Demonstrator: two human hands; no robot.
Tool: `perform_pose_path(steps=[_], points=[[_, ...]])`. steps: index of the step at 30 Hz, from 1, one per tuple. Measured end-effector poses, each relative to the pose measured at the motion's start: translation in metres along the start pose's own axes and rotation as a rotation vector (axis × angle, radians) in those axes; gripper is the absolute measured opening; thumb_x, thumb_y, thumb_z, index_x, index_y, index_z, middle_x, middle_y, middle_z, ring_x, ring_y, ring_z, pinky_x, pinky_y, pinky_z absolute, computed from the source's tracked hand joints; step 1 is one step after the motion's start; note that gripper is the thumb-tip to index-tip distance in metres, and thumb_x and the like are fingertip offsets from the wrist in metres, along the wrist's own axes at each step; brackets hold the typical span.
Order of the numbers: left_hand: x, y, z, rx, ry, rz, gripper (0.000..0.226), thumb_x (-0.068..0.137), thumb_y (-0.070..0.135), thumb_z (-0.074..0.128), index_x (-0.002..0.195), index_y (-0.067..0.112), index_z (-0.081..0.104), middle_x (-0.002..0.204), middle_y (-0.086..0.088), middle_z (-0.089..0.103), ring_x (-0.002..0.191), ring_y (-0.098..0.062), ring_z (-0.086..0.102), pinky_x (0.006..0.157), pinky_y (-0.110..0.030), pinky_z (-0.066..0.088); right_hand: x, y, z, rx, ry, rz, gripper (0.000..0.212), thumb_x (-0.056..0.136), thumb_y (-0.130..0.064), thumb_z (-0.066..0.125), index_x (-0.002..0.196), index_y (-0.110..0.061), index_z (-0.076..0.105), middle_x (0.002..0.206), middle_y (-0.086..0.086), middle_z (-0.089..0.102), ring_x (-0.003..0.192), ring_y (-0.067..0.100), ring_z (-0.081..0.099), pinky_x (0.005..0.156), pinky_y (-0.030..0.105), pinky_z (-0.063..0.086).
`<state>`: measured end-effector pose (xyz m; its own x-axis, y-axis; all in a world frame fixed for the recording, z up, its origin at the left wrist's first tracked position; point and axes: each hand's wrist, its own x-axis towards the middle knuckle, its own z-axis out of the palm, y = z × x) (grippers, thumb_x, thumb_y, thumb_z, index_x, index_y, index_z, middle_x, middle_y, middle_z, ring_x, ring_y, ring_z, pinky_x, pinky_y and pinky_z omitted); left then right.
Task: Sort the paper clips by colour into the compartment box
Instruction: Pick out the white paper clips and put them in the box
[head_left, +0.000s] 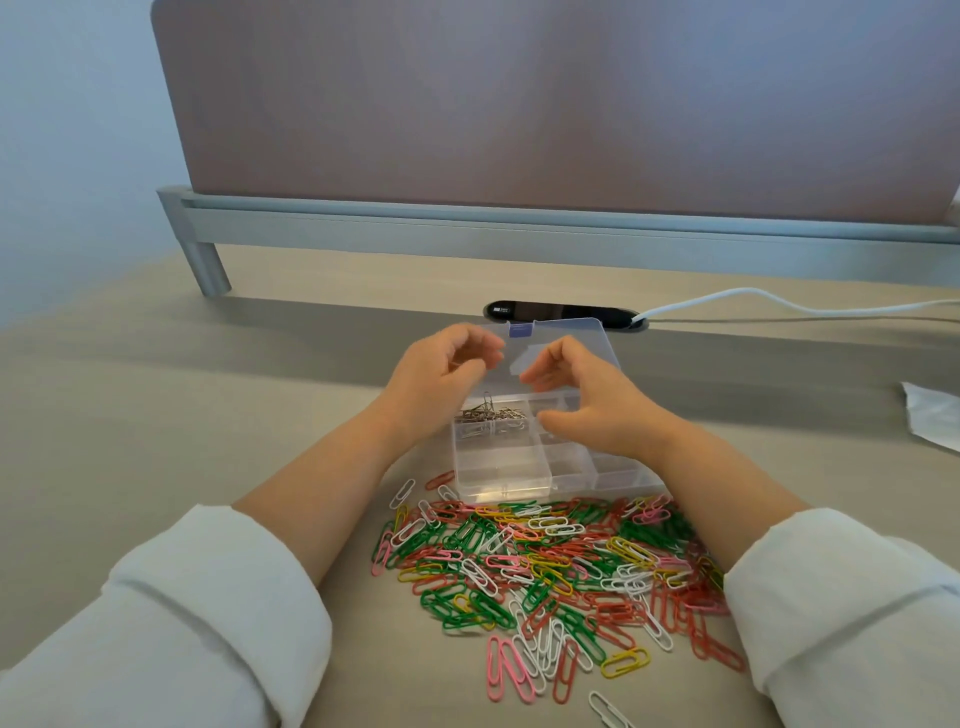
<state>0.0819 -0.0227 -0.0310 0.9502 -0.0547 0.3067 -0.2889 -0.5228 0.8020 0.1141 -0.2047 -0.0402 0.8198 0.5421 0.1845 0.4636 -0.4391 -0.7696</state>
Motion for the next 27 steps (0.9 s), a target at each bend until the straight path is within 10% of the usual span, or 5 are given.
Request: perform_pose_path(steps=[5,16,21,27], points=[[-0.010,-0.008,-0.011,0.598,-0.226,0.135,0.049,0.077,0.021,0.030,0.107,0.018,0.069,0.119,0.004,0.062,0.112,-0.014,0.053,0.101,-0.037,0.038,-0.003,-0.004,0.005,-0.178,-0.053,-0.016,0.062,0.073,-0.040,0.073,0.127,-0.023,0.046,0.120,-0.011,0.051,0.112,0.006,0.049,0.094,0.019,0.040],[-0.034,0.001,-0.025,0.586,-0.232,0.256,0.019,0.078,0.028,0.056,0.089,0.021,0.069,0.092,0.003,0.062,0.079,-0.008,0.057,0.076,-0.028,0.047,0.000,-0.010,0.009,-0.479,-0.056,-0.051,0.042,0.075,-0.047,0.069,0.111,-0.026,0.062,0.126,-0.006,0.055,0.118,0.012,0.048,0.102,0.029,0.036],[-0.040,0.035,-0.037,0.575,-0.563,0.060,0.011,0.071,0.033,0.076,0.069,0.025,0.069,0.058,0.011,0.056,0.055,0.000,0.050,0.050,-0.010,0.036,0.002,-0.008,0.011,-0.493,-0.043,-0.033,0.041,0.077,-0.046,0.068,0.111,-0.024,0.063,0.128,-0.005,0.054,0.120,0.013,0.047,0.101,0.027,0.034],[-0.041,0.036,-0.030,0.737,-0.750,-0.092,0.016,0.072,0.036,0.075,0.082,0.023,0.072,0.073,0.012,0.065,0.067,-0.002,0.055,0.059,-0.013,0.040,0.002,-0.007,0.014,-0.491,-0.022,-0.031,0.041,0.077,-0.046,0.067,0.110,-0.021,0.064,0.128,-0.004,0.054,0.120,0.014,0.047,0.102,0.031,0.034]])
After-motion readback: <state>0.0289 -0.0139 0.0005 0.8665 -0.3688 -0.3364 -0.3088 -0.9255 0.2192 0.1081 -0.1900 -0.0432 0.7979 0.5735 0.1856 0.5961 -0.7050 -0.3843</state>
